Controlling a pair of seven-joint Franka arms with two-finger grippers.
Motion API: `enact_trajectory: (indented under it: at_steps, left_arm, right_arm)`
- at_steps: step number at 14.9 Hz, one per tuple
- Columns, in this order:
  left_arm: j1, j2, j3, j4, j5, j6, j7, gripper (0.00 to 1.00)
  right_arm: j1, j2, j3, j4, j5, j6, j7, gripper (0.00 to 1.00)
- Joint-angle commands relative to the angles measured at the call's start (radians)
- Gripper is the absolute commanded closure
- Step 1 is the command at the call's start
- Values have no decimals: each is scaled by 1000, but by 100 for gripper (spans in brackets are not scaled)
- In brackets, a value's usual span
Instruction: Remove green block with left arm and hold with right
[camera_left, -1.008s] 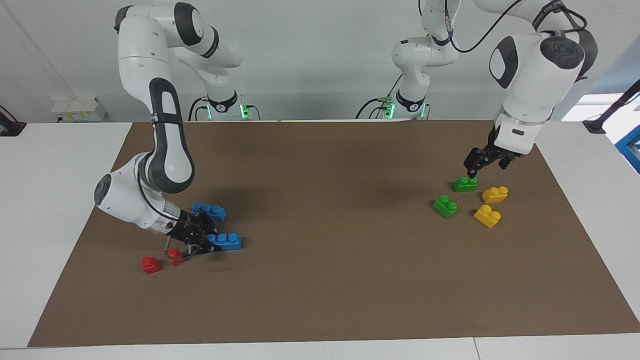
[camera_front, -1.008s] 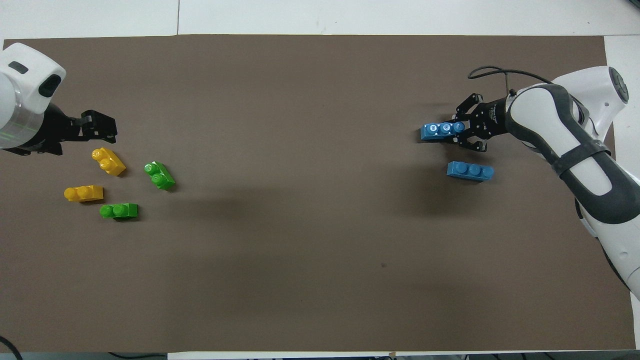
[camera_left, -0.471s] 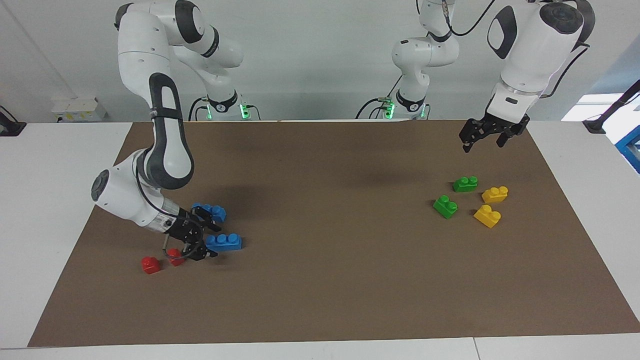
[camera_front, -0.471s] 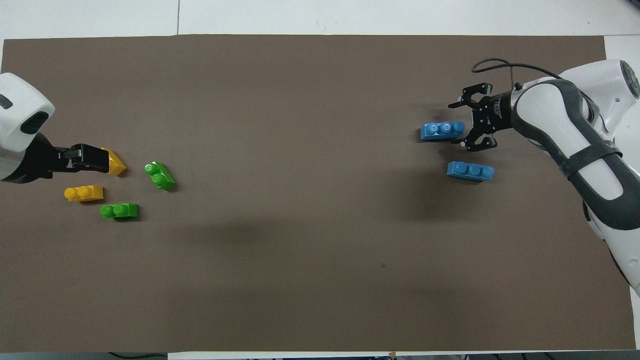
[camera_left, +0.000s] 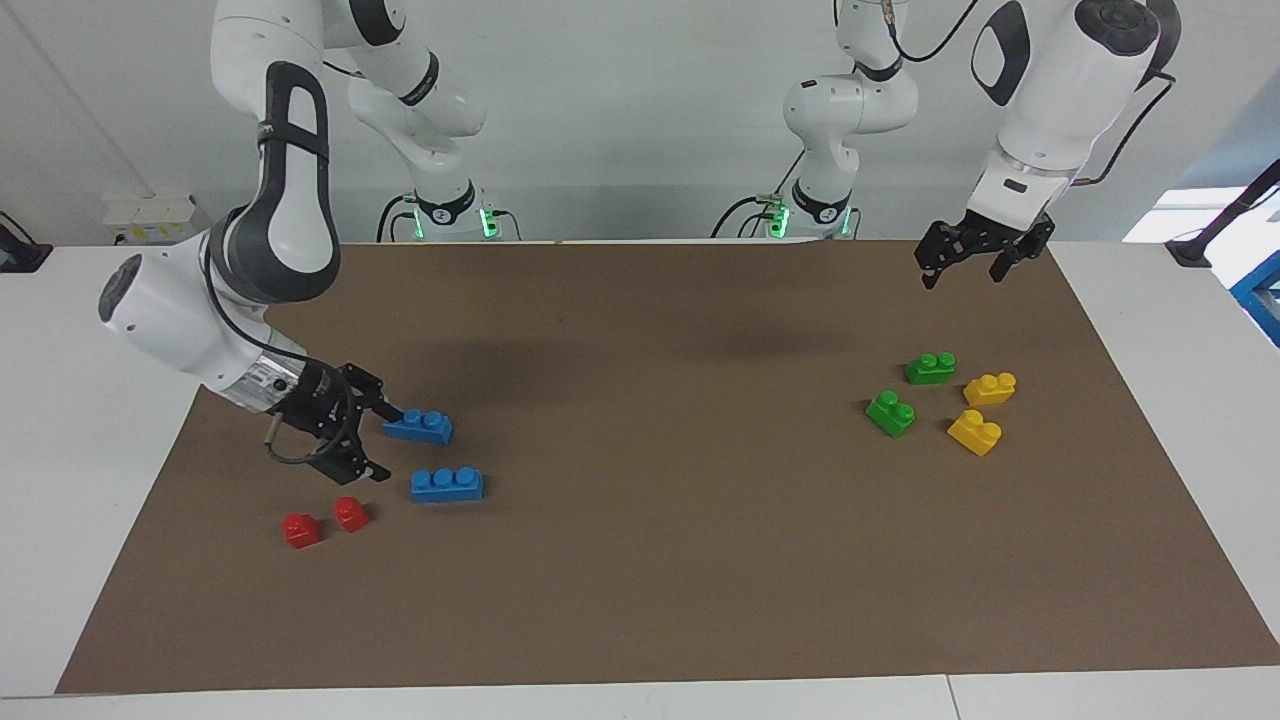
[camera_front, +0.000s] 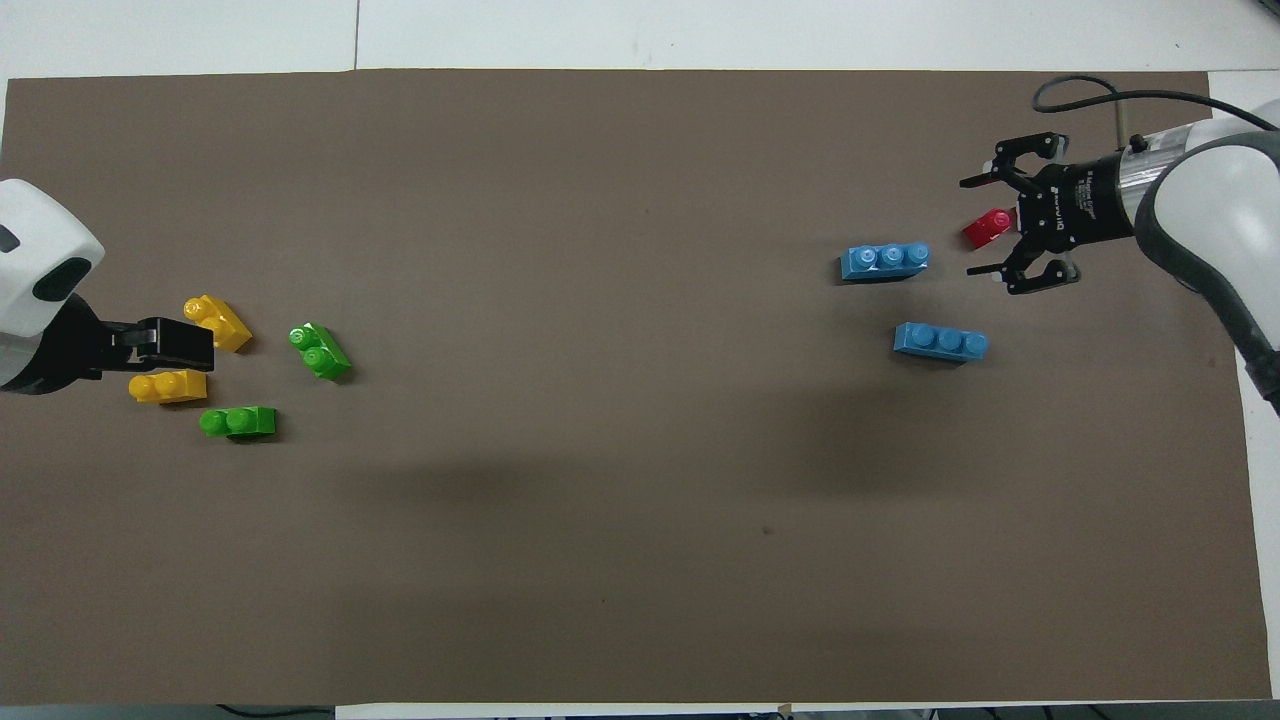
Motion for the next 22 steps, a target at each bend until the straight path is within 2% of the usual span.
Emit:
enact_trajectory:
  at_steps: [1,9,14,19,22]
  left_arm:
    - [18,-2,-3,-10,-26,12,24,0]
    - [22,8,10,28,-93,-14,18,0]
    - [24,5,10,28,-90,-24,15,0]
    - [24,4,10,25,-83,-22,25,0]
    - [22,5,9,25,-63,-16,27,0]
  right_arm:
    - [-15,-51,9,-10,-100,-44,-132,0]
    - [-64,-160,8,-1,-309,-170,-796,0]
    - [-63,-257,9,1,-371,-262,-954,0]
    - [-35,-355,20,1,-374,-362,-1016,0]
    - [32,-360,21,45,-432,-441,-1019,0]
